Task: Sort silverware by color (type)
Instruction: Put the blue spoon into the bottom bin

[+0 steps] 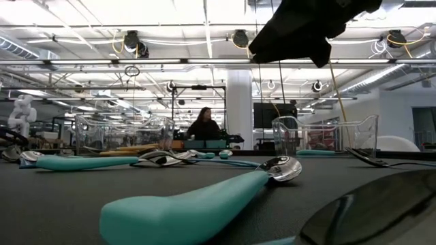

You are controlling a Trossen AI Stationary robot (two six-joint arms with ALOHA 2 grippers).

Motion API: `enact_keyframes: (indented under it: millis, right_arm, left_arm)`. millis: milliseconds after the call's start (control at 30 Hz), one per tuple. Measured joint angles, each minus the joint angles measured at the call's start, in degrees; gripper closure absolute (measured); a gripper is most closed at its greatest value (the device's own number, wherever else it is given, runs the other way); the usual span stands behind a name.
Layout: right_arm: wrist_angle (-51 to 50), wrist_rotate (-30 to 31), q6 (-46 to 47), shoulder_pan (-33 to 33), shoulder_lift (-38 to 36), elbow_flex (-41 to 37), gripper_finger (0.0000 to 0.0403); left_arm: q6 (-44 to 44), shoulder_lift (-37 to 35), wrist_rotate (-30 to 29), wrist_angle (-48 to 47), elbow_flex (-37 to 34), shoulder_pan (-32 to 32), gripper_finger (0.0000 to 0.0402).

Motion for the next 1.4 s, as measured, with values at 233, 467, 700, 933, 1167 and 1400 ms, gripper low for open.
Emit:
enact_keyframes:
  millis: [233,467,700,933,1167,1400]
  right_arm:
    - [-2.9,-0.1,3.2,0.6,0.0,0.0,0.0293]
    - [-11.2,-1.2,12.0,0.2,0.3,0.0,0.0293]
    - [-16.7,-1.1,13.5,-3.3,3.3,0.0,0.0293]
    - [-35.4,-11.6,26.4,-3.4,2.3,0.0,0.0293]
    - [-57.0,-20.2,37.0,-0.2,1.7,0.0,0.0293]
    - [-60.8,-22.5,39.6,1.0,1.7,-0.1,0.0293]
  left_arm:
    - [-2.4,0.1,0.3,0.2,-0.9,-1.4,0.0250]
    - [1.1,-0.1,-7.7,-0.3,-0.9,0.7,0.0225]
    - [10.1,-0.1,-18.9,0.2,-0.9,5.1,0.0224]
    - [18.1,0.1,-34.7,2.1,-0.9,6.0,0.0224]
    - [28.4,0.2,-41.4,9.7,-0.9,6.5,0.0223]
    - [30.4,0.2,-41.4,12.8,-0.9,6.5,0.0223]
